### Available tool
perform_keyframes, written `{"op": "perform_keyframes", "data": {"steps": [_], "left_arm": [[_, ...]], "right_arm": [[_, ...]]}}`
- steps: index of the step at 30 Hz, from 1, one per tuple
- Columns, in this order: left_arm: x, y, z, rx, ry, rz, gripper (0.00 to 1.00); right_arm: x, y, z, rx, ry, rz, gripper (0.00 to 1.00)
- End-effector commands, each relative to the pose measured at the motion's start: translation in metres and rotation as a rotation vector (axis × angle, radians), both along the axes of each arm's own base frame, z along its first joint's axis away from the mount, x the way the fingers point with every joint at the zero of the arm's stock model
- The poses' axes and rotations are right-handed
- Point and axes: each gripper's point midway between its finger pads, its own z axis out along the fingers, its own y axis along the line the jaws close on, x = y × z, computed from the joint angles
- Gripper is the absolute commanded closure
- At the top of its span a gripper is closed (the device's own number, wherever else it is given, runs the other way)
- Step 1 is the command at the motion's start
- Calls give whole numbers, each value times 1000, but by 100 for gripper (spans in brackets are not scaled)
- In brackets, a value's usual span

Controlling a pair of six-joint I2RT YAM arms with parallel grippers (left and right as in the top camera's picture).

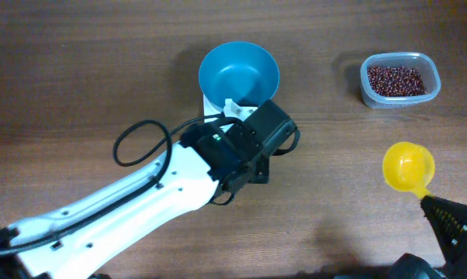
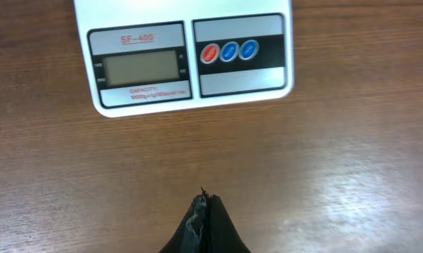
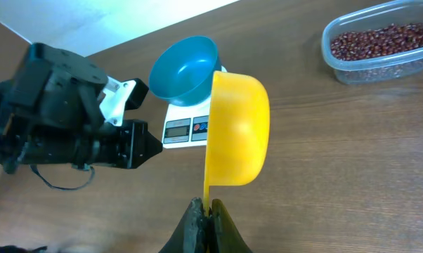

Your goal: Scoop item into bowl and weigh 50g on scale

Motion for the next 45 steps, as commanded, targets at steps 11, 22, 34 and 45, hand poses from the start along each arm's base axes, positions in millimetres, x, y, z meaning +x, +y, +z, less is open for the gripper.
{"op": "perform_keyframes", "data": {"steps": [11,22,34,45], "left_arm": [[56,-16,-41,86,-178,71,100],[78,-18,-49,101,-270,114,96],[88,-18,-45,75,-294,140,97],[86,-21,-70,84,-249,125,98]], "right_arm": [[15,-21,10,-58,-50,-136,96],[16,-21,11,-59,-50,-139,96],[16,-21,11,-60,-51,-140,96],[16,-22,11,-62,-52,-143,96]]}}
